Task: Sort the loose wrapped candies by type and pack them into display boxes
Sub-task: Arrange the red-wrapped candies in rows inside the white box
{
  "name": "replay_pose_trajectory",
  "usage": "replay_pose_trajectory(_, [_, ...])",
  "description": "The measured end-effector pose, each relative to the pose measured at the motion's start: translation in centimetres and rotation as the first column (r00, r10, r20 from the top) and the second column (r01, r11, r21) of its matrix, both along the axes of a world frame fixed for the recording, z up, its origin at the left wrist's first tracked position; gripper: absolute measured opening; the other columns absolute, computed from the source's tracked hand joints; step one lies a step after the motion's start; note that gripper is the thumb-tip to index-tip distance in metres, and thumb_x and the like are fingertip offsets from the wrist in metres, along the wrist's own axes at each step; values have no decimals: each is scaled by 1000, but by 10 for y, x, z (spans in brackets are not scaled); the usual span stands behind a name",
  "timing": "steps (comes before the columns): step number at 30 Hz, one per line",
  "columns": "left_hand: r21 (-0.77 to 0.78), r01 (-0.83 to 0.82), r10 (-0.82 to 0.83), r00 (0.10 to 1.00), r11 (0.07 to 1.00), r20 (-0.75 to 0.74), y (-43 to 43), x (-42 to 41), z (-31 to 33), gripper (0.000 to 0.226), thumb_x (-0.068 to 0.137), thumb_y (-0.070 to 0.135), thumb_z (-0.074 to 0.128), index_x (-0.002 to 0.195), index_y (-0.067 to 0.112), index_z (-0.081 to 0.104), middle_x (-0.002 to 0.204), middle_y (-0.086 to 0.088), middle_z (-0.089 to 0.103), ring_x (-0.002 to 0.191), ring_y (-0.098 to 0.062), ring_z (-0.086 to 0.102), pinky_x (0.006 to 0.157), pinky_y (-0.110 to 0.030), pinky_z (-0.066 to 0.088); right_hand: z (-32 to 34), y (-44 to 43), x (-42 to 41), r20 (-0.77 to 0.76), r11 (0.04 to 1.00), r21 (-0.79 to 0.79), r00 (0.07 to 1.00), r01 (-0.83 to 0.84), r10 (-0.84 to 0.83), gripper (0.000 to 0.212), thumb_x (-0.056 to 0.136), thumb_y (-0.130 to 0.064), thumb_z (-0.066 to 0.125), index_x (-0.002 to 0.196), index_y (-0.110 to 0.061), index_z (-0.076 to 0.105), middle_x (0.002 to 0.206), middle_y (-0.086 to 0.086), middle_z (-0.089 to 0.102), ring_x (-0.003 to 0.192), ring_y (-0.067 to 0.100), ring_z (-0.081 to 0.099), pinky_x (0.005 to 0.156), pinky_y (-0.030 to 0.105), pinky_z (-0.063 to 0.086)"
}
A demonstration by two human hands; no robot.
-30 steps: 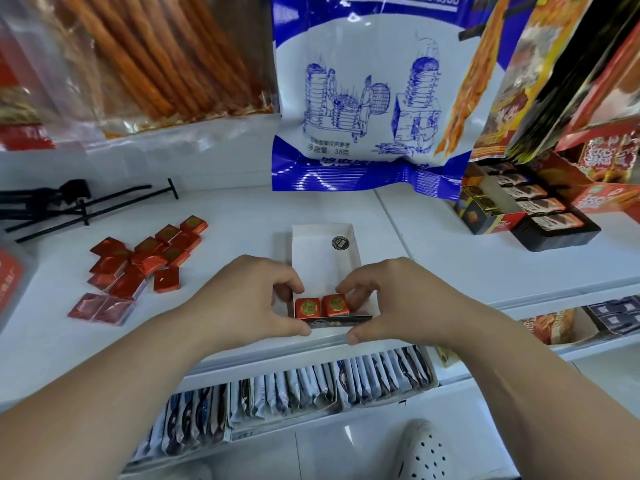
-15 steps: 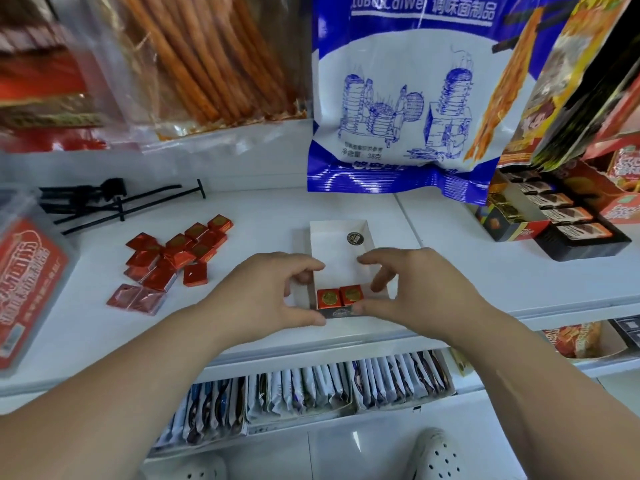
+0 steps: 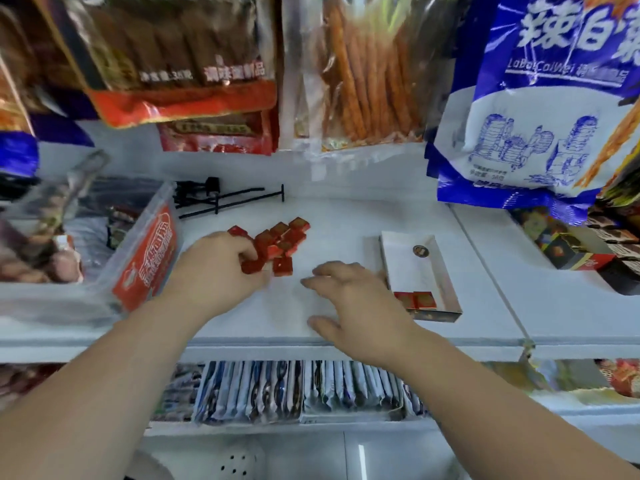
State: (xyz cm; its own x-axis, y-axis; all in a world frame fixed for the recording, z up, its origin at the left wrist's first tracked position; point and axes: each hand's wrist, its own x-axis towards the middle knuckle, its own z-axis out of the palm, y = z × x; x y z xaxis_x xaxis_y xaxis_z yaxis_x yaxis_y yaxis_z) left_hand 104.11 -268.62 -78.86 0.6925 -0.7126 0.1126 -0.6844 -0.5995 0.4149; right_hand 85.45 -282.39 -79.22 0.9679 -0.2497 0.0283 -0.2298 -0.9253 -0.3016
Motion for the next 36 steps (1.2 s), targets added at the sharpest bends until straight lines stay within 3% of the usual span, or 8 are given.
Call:
replay_pose_trajectory(3, [47,41,-43,999,998,33,3,-3,-6,40,62,65,77,85,33,68,90,8,55,81,-14,56,72,-30,50,1,13,31,-79,997,-71,997,-3,-3,73,91,-52,57,153,-37,22,162,-6,17,140,25,24,113,45,27])
replay_pose_trajectory(7, [44,44,-47,996,998,82,0,-2,-14,33,70,49,75,93,26,71,95,2,56,86,-20,57,74,-34,51,-8,18,49,-193,992,-126,981,-21,-4,70,95,-54,45,155,-36,14,164,-7,10,143,26,21,113,47,23])
replay_pose_trajectory(12, [82,39,-50,989,996,136,-9,-1,-17,19,71,41,76,81,25,71,93,1,59,85,-22,58,72,-32,49,-16,12,34,-110,995,-93,993,33,-43,57,96,-49,47,149,-36,34,155,-9,30,134,23,36,109,42,31])
replay_pose_trajectory(15, [64,53,-59,993,997,99,-14,0,-15,15,71,38,78,78,27,69,91,3,61,83,-20,58,71,-29,46,-20,11,16,8,997,-52,998,62,-61,41,89,-40,58,128,-27,58,124,-1,52,109,25,54,95,42,47])
replay_pose_trajectory(19, [2,58,-58,997,998,49,-20,-3,-15,16,73,23,73,87,30,72,92,3,66,80,-18,57,71,-27,44,-21,10,-6,106,995,-35,990,93,-89,16,85,-22,68,101,-20,67,95,0,53,86,26,57,73,40,53])
replay_pose_trajectory(26, [-56,196,-199,979,979,-44,-29,-20,-15,14,78,24,73,92,28,72,94,6,65,85,-16,59,73,-28,49,-10,5,-19,137,992,46,983,121,-126,16,78,-26,74,93,-21,71,93,-2,61,77,19,63,68,36,56])
replay_pose_trajectory(31, [-85,320,-330,930,944,-162,-31,-33,-12,30,91,29,63,121,29,63,88,15,69,86,-7,62,80,-34,53,-10,1,-27,106,991,103,990,83,-94,29,71,-32,83,96,-21,74,97,-6,68,90,14,62,82,32,53])
replay_pose_trajectory(36, [-83,327,-337,902,941,-270,-30,-36,-8,17,96,25,58,111,25,66,96,11,70,88,-4,62,79,-29,53,-13,1,-35,148,995,64,986,74,-82,15,79,-29,74,92,-23,74,85,-7,72,79,12,64,75,31,55])
